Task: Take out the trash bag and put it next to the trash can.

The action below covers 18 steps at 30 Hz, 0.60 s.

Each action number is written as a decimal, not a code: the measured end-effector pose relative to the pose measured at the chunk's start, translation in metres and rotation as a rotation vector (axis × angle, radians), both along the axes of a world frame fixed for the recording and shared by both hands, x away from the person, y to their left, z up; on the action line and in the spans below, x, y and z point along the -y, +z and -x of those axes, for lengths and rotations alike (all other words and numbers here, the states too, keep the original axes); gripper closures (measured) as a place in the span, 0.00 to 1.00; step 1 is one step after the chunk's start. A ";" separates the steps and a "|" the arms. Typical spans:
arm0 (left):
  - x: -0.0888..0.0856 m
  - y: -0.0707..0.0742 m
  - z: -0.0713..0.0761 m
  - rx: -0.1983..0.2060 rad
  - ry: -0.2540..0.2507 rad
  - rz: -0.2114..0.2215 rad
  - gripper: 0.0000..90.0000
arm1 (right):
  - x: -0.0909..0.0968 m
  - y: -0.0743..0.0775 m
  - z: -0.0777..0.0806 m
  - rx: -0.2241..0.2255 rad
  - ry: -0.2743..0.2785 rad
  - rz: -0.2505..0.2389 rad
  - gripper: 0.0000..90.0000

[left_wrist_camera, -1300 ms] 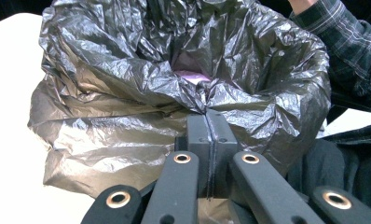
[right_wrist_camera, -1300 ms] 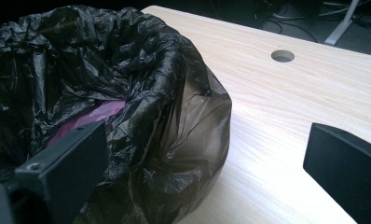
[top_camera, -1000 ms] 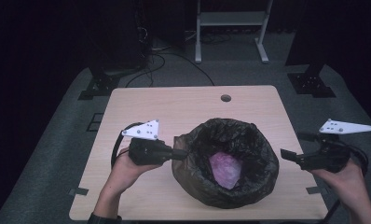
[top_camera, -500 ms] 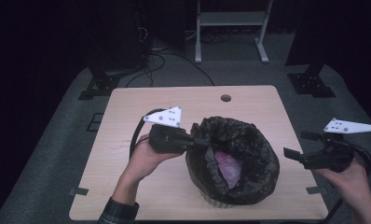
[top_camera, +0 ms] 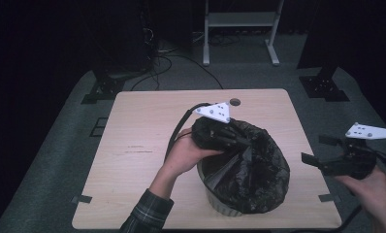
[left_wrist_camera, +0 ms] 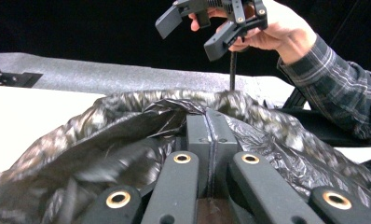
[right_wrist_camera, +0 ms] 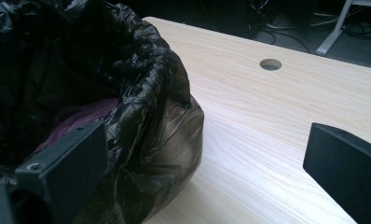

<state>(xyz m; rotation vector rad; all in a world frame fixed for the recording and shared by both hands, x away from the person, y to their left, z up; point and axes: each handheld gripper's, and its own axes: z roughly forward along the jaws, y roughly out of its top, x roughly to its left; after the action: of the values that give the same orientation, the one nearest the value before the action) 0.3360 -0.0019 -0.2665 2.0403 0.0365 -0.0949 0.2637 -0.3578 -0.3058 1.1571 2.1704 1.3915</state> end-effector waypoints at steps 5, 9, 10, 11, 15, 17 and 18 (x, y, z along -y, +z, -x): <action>0.023 0.001 -0.003 0.015 -0.011 -0.027 1.00 | 0.001 0.001 0.001 0.005 0.004 -0.001 0.00; 0.037 0.002 -0.007 0.019 -0.004 -0.039 1.00 | 0.002 0.001 0.001 0.005 0.000 -0.009 0.00; 0.041 0.003 -0.009 0.021 -0.002 -0.045 0.99 | 0.002 0.001 0.001 0.006 -0.001 -0.008 0.00; 0.044 0.003 -0.009 0.021 -0.001 -0.051 1.00 | 0.002 0.001 0.001 0.007 0.000 -0.007 0.00; 0.058 -0.001 -0.011 0.022 -0.009 -0.078 0.99 | 0.002 0.001 0.002 0.008 0.001 -0.009 0.00; 0.064 -0.004 -0.012 0.016 -0.013 -0.096 0.99 | 0.003 0.001 0.002 0.009 0.002 -0.011 0.00; 0.067 -0.006 -0.012 0.014 -0.015 -0.104 0.99 | 0.003 0.002 0.002 0.009 0.000 -0.012 0.00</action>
<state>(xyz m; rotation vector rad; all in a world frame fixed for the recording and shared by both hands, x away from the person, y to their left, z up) 0.3483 -0.0687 -0.2729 2.1454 0.0182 -0.0897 0.2619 -0.3612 -0.3043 1.1524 2.1591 1.4094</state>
